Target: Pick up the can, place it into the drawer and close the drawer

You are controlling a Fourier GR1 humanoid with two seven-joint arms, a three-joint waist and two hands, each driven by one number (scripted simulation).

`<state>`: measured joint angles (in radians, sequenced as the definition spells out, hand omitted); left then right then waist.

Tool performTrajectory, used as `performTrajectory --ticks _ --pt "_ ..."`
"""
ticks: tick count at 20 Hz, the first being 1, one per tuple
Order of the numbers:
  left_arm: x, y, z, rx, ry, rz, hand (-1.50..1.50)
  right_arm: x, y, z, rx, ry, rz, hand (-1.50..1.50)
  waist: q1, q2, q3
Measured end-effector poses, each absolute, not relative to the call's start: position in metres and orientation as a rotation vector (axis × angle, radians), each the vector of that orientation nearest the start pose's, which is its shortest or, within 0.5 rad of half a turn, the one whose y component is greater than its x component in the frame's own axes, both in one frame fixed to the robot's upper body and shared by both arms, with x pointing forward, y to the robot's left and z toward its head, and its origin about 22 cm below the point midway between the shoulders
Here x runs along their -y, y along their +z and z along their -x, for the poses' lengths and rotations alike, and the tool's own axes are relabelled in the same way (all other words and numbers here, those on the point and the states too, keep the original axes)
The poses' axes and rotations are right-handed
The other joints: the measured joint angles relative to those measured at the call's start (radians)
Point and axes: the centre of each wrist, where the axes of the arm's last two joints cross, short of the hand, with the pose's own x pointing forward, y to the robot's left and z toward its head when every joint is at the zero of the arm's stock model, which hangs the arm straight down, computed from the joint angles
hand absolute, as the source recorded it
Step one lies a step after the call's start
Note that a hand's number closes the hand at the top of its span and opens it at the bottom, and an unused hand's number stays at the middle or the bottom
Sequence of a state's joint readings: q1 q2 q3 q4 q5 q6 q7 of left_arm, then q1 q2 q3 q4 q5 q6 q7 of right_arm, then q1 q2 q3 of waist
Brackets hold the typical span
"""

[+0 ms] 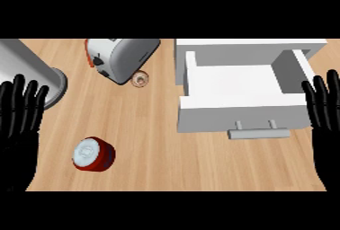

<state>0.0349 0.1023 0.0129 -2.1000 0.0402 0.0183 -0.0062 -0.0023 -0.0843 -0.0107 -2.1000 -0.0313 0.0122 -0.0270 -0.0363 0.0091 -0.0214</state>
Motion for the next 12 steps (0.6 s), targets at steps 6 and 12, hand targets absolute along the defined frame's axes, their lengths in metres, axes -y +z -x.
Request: performTrajectory --ticks 6,12 --pt "-0.245 0.120 -0.162 2.066 -0.028 -0.097 -1.50 0.244 0.126 -0.200 2.105 0.057 0.039 -1.50 0.035 -0.010 0.017" --pt "-0.255 0.107 -0.134 1.771 0.159 -0.226 -1.50 0.253 0.114 -0.195 1.876 -0.044 0.129 -1.50 0.047 -0.010 0.021"
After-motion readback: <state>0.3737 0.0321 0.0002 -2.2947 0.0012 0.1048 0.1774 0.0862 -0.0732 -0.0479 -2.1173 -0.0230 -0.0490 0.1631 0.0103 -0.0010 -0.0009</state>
